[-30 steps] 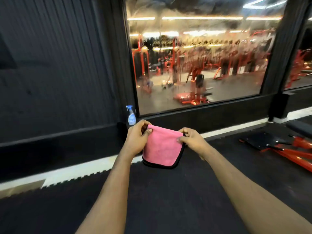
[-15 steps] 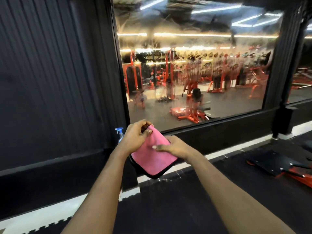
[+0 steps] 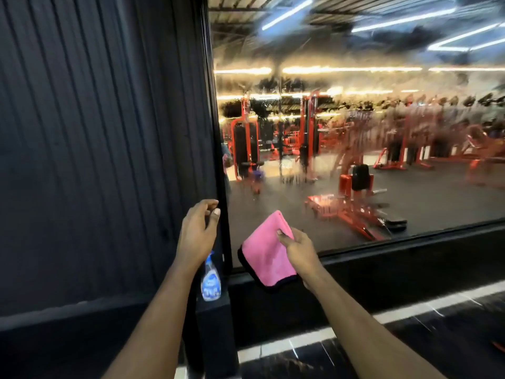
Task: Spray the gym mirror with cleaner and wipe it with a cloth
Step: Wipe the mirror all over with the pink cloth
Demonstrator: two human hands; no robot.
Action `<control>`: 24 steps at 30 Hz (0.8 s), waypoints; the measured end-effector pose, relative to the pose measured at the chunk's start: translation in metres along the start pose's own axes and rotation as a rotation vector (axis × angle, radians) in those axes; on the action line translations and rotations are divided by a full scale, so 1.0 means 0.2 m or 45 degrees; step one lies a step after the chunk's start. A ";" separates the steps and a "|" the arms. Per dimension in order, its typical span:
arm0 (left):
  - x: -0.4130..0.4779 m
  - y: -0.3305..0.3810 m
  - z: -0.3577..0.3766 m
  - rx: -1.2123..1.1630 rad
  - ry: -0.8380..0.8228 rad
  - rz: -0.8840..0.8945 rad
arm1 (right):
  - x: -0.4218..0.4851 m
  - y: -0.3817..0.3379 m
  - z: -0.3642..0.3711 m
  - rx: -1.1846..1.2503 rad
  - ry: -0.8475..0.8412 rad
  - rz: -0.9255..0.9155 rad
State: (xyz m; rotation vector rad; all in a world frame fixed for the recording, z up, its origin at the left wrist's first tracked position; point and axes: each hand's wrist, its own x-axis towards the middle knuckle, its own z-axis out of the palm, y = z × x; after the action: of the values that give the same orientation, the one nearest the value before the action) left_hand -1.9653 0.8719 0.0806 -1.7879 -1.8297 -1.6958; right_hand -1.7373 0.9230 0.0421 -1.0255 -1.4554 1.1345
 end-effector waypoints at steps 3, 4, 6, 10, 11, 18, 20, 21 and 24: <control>0.30 -0.25 0.16 -0.062 0.030 0.036 | 0.38 0.06 0.14 0.012 0.098 -0.024; 0.42 -0.33 0.22 -0.079 0.025 0.048 | 0.51 0.07 0.18 -0.001 0.128 -0.023; 0.67 -0.48 0.31 -0.102 0.002 0.078 | 0.77 0.06 0.28 -0.011 0.168 -0.028; 1.21 -0.71 0.46 -0.150 0.010 0.085 | 1.31 0.03 0.44 0.015 0.279 -0.068; 1.33 -0.76 0.50 -0.157 0.021 0.091 | 1.44 0.02 0.47 0.037 0.307 -0.083; 2.08 -1.04 0.81 -0.085 0.111 0.257 | 2.36 -0.06 0.70 0.118 0.482 -0.268; 2.26 -1.10 0.88 -0.056 0.149 0.312 | 2.59 -0.14 0.74 0.165 0.550 -0.339; 2.37 -1.13 0.92 -0.034 0.174 0.337 | 2.70 -0.19 0.75 0.195 0.598 -0.382; 2.69 -1.17 0.97 0.028 0.251 0.415 | 3.00 -0.43 0.79 0.233 0.775 -0.632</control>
State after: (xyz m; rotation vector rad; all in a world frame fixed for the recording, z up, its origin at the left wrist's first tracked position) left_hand -2.1930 1.4276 0.2308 -1.7249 -1.3863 -1.6491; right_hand -1.9920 1.4626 0.2306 -0.7311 -1.0072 0.5175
